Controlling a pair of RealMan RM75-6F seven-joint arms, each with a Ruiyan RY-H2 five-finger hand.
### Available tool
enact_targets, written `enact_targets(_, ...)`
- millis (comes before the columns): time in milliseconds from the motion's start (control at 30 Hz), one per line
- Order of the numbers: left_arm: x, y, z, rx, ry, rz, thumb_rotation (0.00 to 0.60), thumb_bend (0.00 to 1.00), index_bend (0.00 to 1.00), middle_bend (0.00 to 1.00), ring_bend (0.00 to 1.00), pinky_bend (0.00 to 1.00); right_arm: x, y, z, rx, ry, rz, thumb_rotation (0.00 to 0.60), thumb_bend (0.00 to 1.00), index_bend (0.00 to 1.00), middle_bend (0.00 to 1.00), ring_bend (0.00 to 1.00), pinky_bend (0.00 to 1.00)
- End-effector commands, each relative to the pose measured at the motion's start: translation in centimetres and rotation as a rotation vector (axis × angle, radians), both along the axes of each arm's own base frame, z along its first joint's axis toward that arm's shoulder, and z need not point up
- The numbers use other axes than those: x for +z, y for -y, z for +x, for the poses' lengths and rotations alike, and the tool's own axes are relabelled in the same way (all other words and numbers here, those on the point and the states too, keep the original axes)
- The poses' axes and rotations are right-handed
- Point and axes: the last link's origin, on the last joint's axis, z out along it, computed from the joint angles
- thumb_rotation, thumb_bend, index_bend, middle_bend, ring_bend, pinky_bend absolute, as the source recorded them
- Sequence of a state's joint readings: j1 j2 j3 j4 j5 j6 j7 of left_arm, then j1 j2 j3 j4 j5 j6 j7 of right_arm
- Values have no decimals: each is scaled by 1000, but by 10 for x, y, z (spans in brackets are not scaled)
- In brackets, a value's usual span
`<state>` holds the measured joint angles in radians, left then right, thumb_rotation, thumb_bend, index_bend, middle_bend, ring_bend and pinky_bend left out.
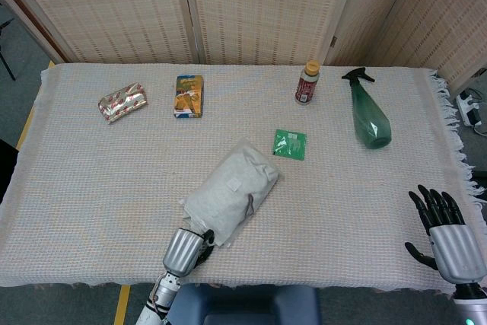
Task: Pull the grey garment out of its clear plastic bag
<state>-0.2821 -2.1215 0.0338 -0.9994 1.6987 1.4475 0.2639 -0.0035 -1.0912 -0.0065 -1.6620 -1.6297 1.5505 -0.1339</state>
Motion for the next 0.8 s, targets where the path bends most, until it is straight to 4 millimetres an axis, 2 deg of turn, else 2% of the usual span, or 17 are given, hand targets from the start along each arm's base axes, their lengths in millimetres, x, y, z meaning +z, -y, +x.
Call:
enact_targets(33,2,1,-1,-1,1,0,600,591,681,1000,1000,1000,-1,0,0,1,-3,3,600,129,0,0,0,0)
enact_targets(300,14,2,-6,5,24,-9,600,631,696,1000,1000,1000,-19,11,6,40,-6,72,600,129,0,0,0,0)
enact_targets(400,21,2,-10,9,25,-11,600,635,698,1000,1000,1000,-30,33,14,95,-4,102,600,128,0,0,0,0)
enact_targets(567,32,4,-12,7,52,-16,600,634,700,1000,1000,1000,-57,84,31,158,36,156,600,138,5,0,0,0)
enact_targets(667,36,5,-12,1,54,-11,600,631,701,1000,1000,1000,-76,108,40,167,56,199,600,161,87,0,0,0)
enact_targets(733,37,4,-13,1,55,-9,600,628,701,1000,1000,1000,-88,120,45,172,57,219,600,181,178,0,0,0)
enact_targets(800,38,3,-14,3,55,-6,600,628,701,1000,1000,1000,-107,132,50,168,72,242,600,193,241,0,0,0)
